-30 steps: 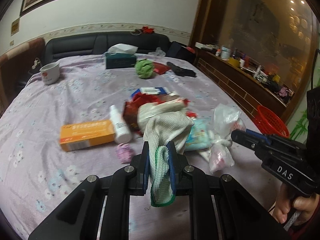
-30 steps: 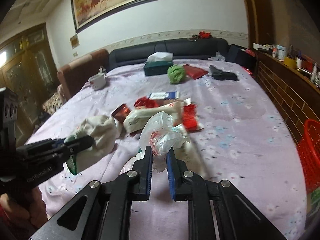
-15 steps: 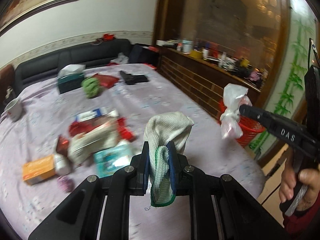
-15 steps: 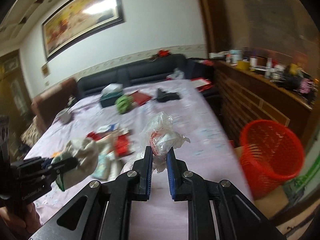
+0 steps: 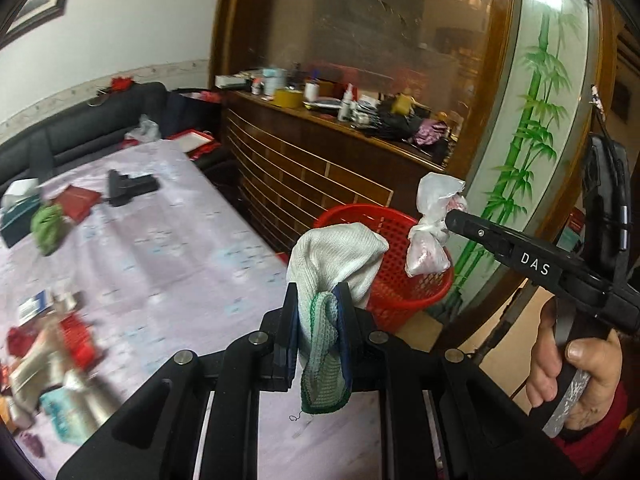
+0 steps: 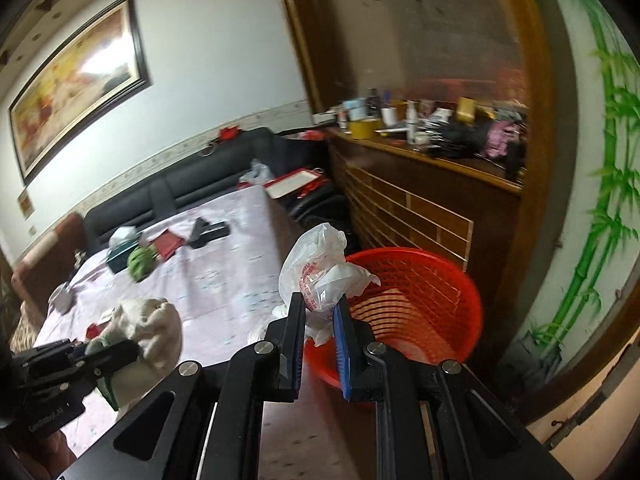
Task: Collect trash
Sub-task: 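Carry cloth and bag over the red wastebasket and open both tools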
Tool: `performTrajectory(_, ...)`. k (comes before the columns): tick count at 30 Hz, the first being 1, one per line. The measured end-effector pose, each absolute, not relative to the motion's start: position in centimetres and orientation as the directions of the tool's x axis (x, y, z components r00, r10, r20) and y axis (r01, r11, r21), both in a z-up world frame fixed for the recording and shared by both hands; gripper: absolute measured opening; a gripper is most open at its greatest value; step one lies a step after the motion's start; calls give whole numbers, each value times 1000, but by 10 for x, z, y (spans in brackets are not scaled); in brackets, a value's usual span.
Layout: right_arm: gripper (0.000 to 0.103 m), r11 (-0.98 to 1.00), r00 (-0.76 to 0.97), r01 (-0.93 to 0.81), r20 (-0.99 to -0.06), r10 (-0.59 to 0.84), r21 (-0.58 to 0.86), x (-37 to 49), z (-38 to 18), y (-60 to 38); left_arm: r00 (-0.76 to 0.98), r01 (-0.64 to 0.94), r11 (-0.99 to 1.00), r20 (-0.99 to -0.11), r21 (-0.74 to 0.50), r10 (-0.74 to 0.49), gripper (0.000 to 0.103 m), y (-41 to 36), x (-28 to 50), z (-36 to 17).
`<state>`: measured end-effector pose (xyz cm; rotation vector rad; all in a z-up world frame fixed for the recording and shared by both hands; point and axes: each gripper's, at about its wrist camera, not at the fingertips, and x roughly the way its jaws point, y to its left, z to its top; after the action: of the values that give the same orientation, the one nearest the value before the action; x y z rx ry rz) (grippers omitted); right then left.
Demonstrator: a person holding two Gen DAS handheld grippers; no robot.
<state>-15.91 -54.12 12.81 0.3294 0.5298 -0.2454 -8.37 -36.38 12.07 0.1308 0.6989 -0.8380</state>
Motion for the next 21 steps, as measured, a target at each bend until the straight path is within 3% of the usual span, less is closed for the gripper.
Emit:
performTrajectory(10,15,875,810,393,-558,-184,283,-149,114,-613,400,737,646,-643,-197,-653,17,-453,-56,106)
performTrajectory(12,17,873,802,398,-568,-184,281,-144,109,-619,391,737,645,-649,-205,-653,30,-464,-49,100)
performTrajectory(13,17,875,798,397,-575,-178,279,-141,106,-622,387,730,650,-657,-210,-647,55,-467,-47,96)
performTrajectory(14,20,876,789,400,-588,-179,269,-136,102,-624,386,720,659,-663,-218,-642,67,-467,-44,92)
performTrajectory(15,31,879,780,401,-600,-179,259,-132,99,-625,391,713,665,-660,-224,-642,67,-464,-43,90)
performTrajectory(16,35,881,772,400,-611,-175,253,-130,95,-627,392,710,667,-660,-226,-641,67,-460,-42,89)
performTrajectory(21,37,874,786,399,-594,-171,277,-140,88,-630,405,692,684,-661,-231,-632,67,-430,-43,92)
